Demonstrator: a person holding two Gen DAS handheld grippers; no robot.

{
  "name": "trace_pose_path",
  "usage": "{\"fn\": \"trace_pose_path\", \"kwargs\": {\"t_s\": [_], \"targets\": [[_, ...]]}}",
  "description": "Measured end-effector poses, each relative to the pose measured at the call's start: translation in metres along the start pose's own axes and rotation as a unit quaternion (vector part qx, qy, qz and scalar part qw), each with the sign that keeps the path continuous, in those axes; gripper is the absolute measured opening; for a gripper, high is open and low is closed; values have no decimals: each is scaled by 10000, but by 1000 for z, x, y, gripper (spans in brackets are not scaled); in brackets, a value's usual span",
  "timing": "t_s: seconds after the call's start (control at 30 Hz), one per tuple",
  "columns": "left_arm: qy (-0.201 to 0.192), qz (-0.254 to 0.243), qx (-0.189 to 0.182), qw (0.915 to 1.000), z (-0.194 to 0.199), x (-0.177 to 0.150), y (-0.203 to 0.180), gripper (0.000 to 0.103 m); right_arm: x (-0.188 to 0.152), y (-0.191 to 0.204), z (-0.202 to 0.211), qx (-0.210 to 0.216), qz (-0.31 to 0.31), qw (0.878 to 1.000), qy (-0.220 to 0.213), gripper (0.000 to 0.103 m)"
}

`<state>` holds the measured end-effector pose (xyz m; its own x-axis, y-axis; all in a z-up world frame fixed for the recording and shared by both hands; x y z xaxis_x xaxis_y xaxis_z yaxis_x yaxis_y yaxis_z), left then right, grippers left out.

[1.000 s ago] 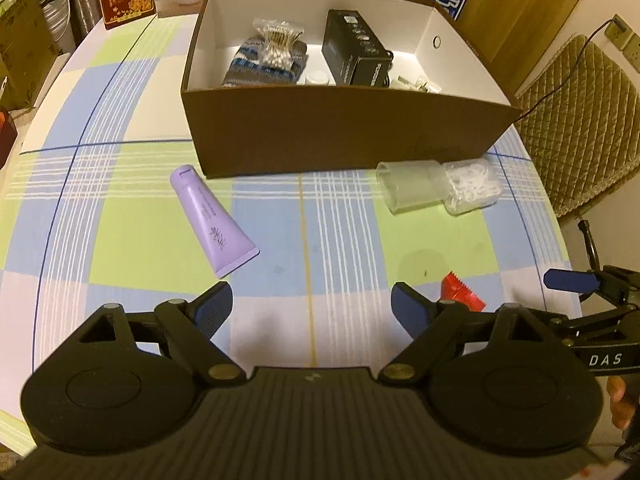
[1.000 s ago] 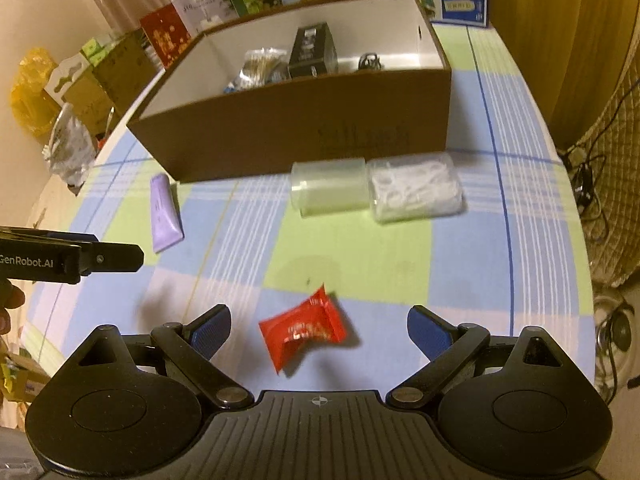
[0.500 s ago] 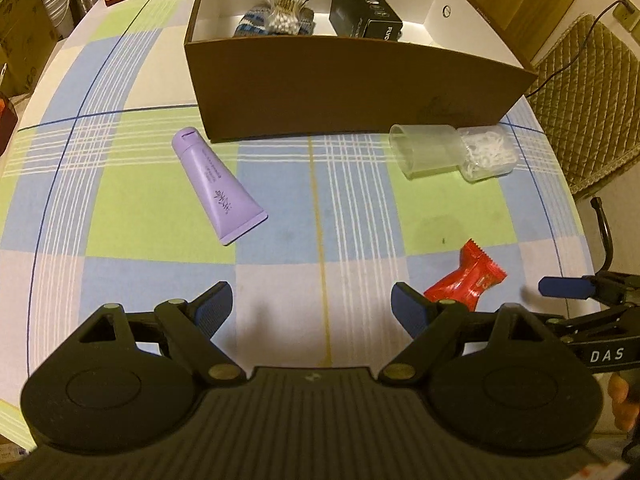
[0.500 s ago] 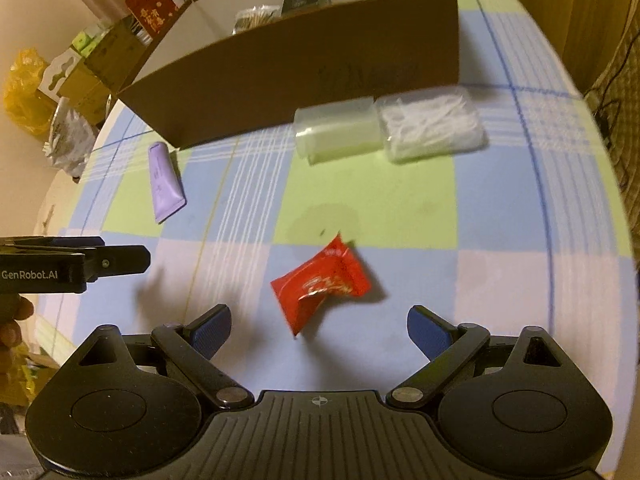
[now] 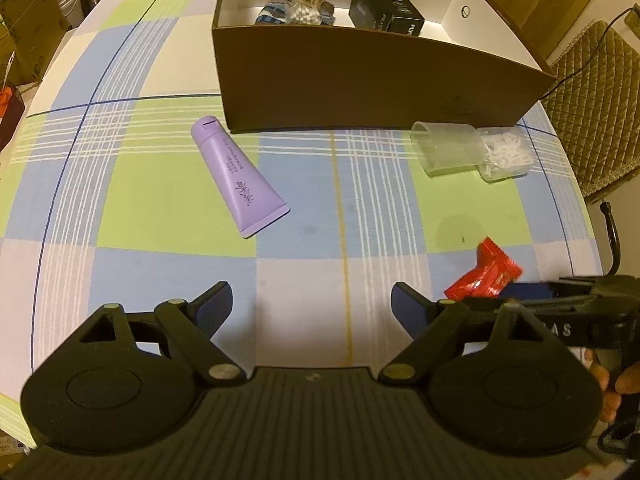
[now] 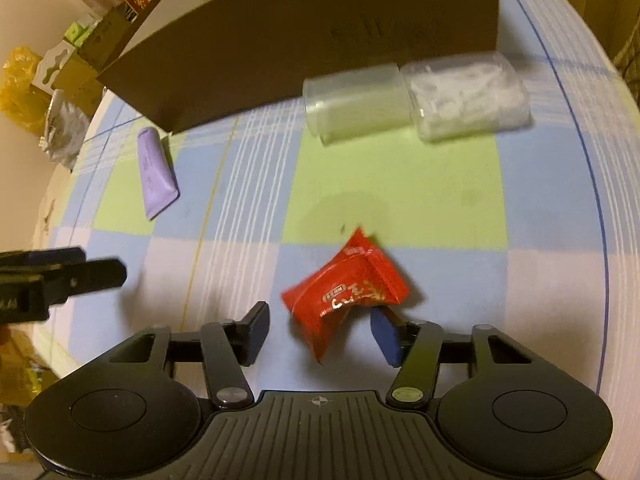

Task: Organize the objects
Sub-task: 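Grasp the red candy packet with the right tool while the left tool grasps the purple tube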

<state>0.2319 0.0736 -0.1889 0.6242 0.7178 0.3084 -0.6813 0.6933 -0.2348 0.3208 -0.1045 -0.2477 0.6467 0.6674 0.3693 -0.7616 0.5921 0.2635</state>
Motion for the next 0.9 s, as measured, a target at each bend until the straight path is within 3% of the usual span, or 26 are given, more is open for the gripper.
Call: {"fn": "trace_pose_path", "kwargs": {"t_s": [0.33,0.47,0.6,0.9], "targets": [[-23,61,13,10000,-4,5,8,84,33,11,-18,-711,813,9931,-457,48],[-28,91,5,10000,-8,8,12,84,38,9,-21,-1003,1032,9879,-575,31],[-15,124,-9,9999,-12,12,16,84,41,6,-21,-1053,996,9876,-609,26],[-326,231,-16,9992,-27,35,24,83,48,-12,-7,-1127,588,9889,-765,25]]}}
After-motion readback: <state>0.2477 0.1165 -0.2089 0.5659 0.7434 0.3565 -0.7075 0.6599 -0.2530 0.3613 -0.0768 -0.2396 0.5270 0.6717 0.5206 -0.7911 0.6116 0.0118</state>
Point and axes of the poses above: each gripper's, at about its wrist camera, not at the fingertips, and z roughly against the way its jaws point, y to its left, x to its top, the point moved 10 cm from there along -z, roughly the way its jaws point, and after that the axes turned 14 degrees about z, right-handed, at the moved point
